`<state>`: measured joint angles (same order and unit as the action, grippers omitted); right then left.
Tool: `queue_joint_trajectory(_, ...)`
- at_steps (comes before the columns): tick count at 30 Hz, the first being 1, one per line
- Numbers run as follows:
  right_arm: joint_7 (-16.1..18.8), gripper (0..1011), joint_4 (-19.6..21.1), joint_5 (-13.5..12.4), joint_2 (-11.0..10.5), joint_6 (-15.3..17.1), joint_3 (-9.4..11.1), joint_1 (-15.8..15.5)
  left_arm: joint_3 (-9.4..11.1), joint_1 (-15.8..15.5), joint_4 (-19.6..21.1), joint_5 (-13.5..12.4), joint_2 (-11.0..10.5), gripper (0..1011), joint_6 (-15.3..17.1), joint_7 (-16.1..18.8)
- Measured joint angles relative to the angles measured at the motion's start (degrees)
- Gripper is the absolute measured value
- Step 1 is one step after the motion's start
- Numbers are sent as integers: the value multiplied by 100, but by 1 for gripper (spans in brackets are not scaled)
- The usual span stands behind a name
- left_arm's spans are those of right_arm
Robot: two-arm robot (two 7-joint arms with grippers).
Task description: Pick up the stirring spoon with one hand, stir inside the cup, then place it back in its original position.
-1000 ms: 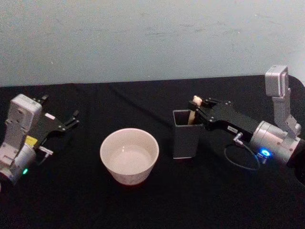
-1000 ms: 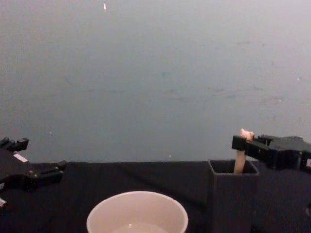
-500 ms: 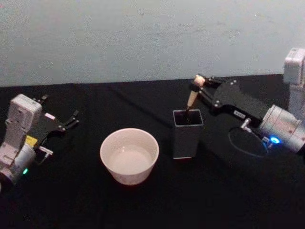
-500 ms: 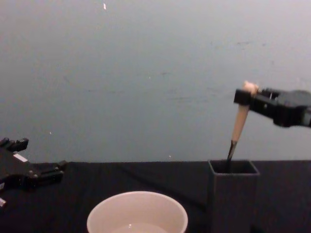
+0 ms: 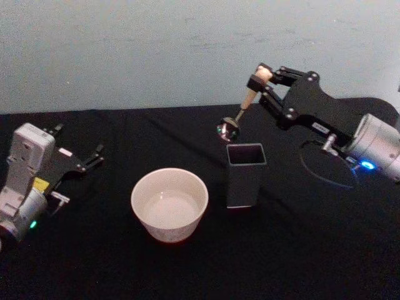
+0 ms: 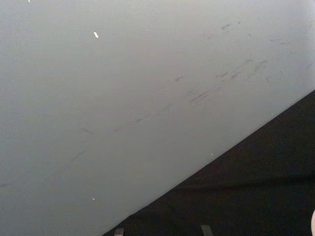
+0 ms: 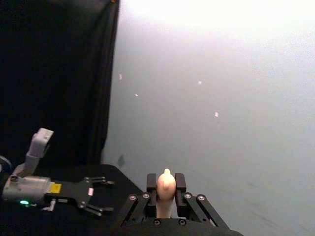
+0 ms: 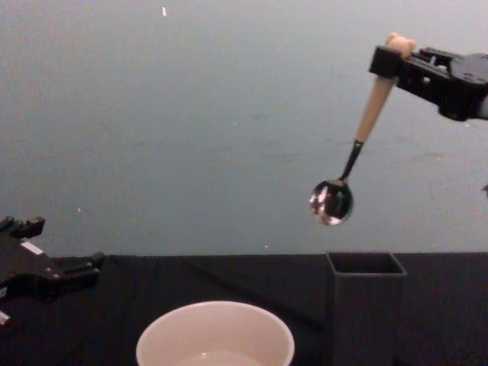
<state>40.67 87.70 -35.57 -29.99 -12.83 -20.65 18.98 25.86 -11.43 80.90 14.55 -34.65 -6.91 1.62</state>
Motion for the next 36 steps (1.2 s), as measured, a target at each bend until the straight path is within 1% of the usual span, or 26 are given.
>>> queue_joint_trajectory(2,28,212,-30,16,21,-12,-35,34,0,0,0,0,0,1001,0,0)
queue_joint_trajectory(6,255,212,-301,106,180,-106,-293,246,0,0,0,0,0,1001,0,0)
queue_joint_trajectory(7,350,212,-403,130,238,-152,-386,316,0,0,0,0,0,1001,0,0)
queue_joint_trajectory(8,396,212,-453,141,267,-178,-434,352,0,0,0,-1,0,1001,0,0)
queue_joint_trajectory(9,396,212,-453,141,267,-178,-434,352,0,0,0,0,0,1001,0,0)
queue_joint_trajectory(11,546,212,-650,186,377,-264,-600,476,0,0,0,0,0,1001,0,0)
queue_joint_trajectory(14,664,212,-800,213,453,-338,-719,556,0,0,0,0,0,1001,0,0)
queue_joint_trajectory(17,831,212,-1082,279,586,-489,-904,675,0,0,0,0,0,1001,0,0)
queue_joint_trajectory(22,917,212,-1404,386,725,-635,-1054,788,0,0,0,0,0,1001,-1,0)
queue_joint_trajectory(24,969,212,-1656,475,828,-763,-1152,865,0,0,0,0,0,1001,0,0)
queue_joint_trajectory(25,969,212,-1656,475,828,-763,-1152,865,0,0,0,0,0,1001,0,0)
queue_joint_trajectory(29,1074,212,-2038,576,989,-938,-1274,973,0,0,0,0,0,1001,0,0)
queue_joint_trajectory(30,1074,212,-2038,576,989,-938,-1274,973,0,0,0,0,0,1001,0,0)
queue_joint_trajectory(31,1101,212,-2143,608,1031,-980,-1310,1002,0,0,0,0,0,1001,0,0)
queue_joint_trajectory(36,1135,212,-2407,740,1150,-1082,-1409,1082,0,0,0,0,0,1001,0,0)
